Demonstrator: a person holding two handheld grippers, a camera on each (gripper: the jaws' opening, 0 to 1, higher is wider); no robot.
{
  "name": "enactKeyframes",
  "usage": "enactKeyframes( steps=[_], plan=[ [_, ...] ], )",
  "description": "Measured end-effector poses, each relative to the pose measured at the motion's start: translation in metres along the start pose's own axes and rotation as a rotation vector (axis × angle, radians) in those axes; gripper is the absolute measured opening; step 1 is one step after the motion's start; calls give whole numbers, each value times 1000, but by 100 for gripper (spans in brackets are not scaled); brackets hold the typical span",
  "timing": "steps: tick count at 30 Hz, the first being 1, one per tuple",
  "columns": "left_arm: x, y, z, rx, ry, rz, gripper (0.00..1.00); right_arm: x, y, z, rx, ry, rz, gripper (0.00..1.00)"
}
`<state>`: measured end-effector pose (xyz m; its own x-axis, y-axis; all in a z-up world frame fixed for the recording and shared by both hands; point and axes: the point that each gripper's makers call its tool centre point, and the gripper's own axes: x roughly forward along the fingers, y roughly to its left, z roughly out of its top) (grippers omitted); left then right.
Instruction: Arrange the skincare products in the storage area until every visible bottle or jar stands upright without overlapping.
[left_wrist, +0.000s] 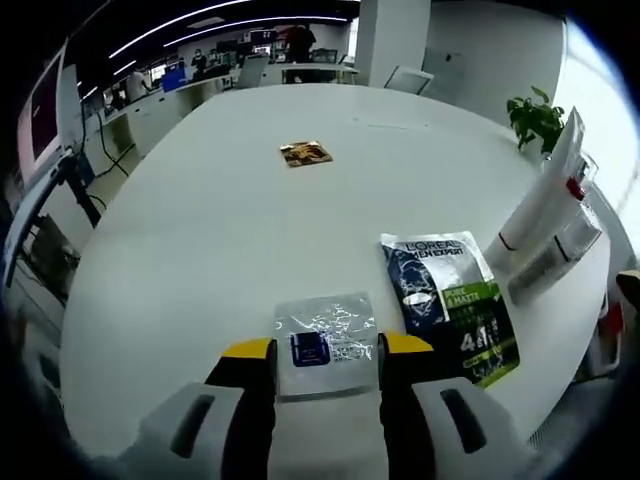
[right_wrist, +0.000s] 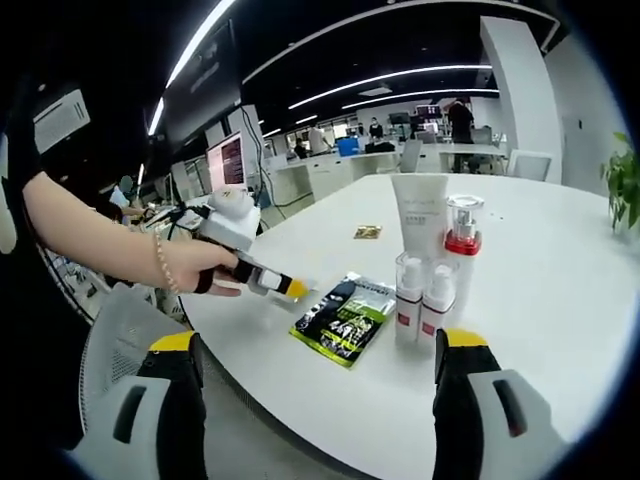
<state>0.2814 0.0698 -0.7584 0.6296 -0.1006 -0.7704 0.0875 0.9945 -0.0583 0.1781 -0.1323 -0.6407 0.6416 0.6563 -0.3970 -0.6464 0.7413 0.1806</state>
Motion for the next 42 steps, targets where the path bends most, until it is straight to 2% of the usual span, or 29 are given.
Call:
enactKeyframes(
  steps=[5,23,42],
  plan=[
    [2,-3,-10,9,20,-4,37,0,2,0,-4,-1,5,96],
    [-5,-8,-16,14,28,-1,38,0,6,0,-4,1,21,96],
    [-4,-2,-16,15,39,0,42,1,6,-2,-1,10,28,96]
  ],
)
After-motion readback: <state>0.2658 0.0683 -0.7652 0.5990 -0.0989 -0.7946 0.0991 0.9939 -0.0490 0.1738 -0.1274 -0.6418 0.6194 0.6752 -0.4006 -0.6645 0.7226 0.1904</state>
